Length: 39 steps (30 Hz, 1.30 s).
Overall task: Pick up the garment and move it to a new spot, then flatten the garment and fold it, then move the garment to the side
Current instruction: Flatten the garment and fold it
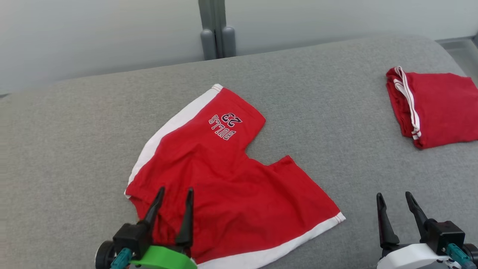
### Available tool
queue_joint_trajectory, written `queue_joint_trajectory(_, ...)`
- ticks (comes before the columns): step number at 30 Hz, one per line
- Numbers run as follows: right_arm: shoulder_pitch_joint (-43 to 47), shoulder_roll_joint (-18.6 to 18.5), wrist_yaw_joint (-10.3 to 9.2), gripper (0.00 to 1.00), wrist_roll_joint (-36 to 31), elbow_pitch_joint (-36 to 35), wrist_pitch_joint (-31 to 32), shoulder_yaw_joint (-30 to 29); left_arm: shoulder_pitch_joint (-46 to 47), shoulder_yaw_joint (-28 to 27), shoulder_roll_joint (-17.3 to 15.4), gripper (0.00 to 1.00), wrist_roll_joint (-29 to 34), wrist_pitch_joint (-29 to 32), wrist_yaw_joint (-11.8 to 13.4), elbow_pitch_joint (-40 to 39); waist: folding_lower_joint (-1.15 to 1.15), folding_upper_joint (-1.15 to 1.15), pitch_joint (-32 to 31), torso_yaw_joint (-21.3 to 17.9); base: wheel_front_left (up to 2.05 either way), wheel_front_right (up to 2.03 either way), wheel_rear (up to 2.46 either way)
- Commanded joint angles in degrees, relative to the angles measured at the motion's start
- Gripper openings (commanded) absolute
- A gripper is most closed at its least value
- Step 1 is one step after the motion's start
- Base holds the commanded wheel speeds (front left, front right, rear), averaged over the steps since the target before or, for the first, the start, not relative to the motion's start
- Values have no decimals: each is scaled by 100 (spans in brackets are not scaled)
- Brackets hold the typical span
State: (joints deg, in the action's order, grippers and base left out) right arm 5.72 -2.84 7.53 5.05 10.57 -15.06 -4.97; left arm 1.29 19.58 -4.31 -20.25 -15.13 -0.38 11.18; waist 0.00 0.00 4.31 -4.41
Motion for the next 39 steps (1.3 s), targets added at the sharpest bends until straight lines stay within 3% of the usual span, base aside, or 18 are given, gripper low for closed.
queue_joint_trajectory(1, 97, -10, -9, 100, -21, -45, -15, 7, -223, -175, 14, 100, 170, 1, -57, -59, 0, 0, -368, 552, 0, 0, 0)
queue_joint_trajectory(8, 252, -10, -9, 100, -17, -34, -15, 108, -808, -1049, 70, 100, 670, 2, -397, -244, 0, 0, -537, 1000, 0, 0, 0)
queue_joint_trajectory(14, 336, -10, -9, 100, -106, 60, -15, 137, -1177, -1526, 89, 100, 1030, 1, -613, -391, 0, 0, -684, 1101, 0, 0, 0)
queue_joint_trajectory(25, 350, -10, -9, 100, -127, 123, -15, 187, -1299, -1753, 131, 100, 1130, 1, -703, -390, 0, 0, -735, 1091, 0, 0, 0)
queue_joint_trajectory(32, 274, -8, -9, 100, -123, 119, -15, 319, -1368, -1306, 141, 100, 859, 1, -714, -6, 0, 0, -712, 1040, 0, 0, 0)
queue_joint_trajectory(35, 266, -85, -10, 100, -179, 404, -15, 487, -1244, -616, 119, 100, 574, 270, -717, 26, 0, 0, -680, 1052, 0, 0, 0)
queue_joint_trajectory(39, 117, -296, -10, 100, -228, 980, 168, 646, -1076, 306, -213, 100, 76, 948, -707, -28, 0, 0, -606, 1069, 0, 0, 0)
